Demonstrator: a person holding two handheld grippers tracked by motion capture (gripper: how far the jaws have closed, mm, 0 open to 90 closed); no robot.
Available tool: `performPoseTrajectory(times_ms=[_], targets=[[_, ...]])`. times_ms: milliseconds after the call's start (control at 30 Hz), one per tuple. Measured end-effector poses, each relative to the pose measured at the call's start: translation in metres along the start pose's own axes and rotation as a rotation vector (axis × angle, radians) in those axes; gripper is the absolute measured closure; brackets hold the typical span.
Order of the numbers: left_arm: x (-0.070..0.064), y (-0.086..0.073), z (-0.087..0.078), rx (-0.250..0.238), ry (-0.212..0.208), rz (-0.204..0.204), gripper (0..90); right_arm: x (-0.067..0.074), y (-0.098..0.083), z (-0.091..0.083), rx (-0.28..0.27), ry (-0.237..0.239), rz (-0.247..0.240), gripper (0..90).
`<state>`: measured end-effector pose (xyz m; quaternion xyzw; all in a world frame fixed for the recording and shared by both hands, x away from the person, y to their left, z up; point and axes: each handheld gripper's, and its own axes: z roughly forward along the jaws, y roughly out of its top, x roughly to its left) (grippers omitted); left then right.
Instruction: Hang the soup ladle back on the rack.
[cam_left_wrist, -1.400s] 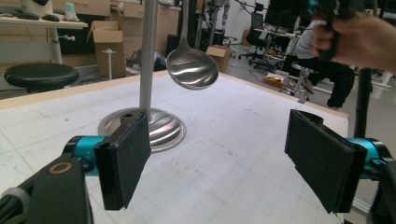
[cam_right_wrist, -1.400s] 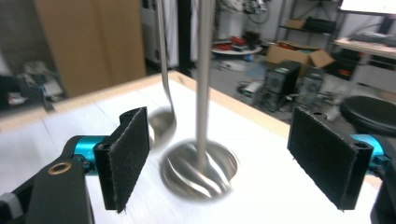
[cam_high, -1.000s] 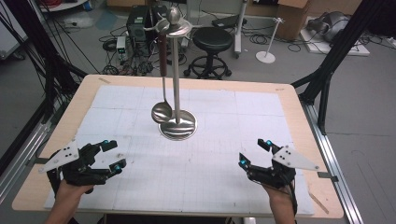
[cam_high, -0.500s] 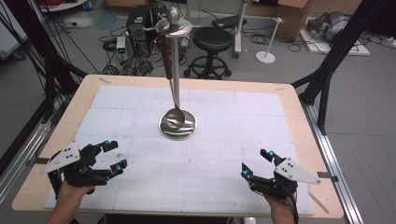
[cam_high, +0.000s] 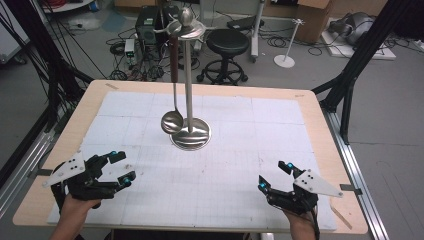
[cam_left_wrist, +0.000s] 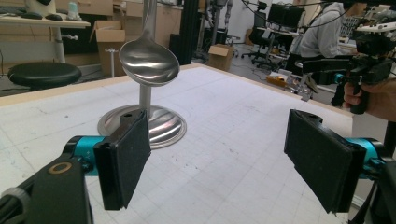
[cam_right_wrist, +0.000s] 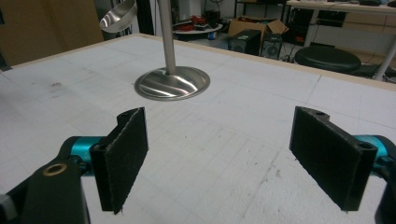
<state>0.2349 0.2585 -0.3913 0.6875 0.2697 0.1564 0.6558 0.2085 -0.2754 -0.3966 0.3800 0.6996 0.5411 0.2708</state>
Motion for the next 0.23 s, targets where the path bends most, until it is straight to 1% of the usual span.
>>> performPoseTrajectory(times_ms=[133, 233], targets=[[-0.0001, -0.0009, 0.0007, 0.004, -0.001, 0.0, 23.0, -0.0003, 0.0004, -0.002, -0.011, 0.0, 0.002, 18.5], [0.0003, -0.0007, 0.0015, 0.001, 0.001, -0.002, 23.0, -0.0012, -0.0004, -0.0038, -0.01, -0.004, 0.006, 18.5]])
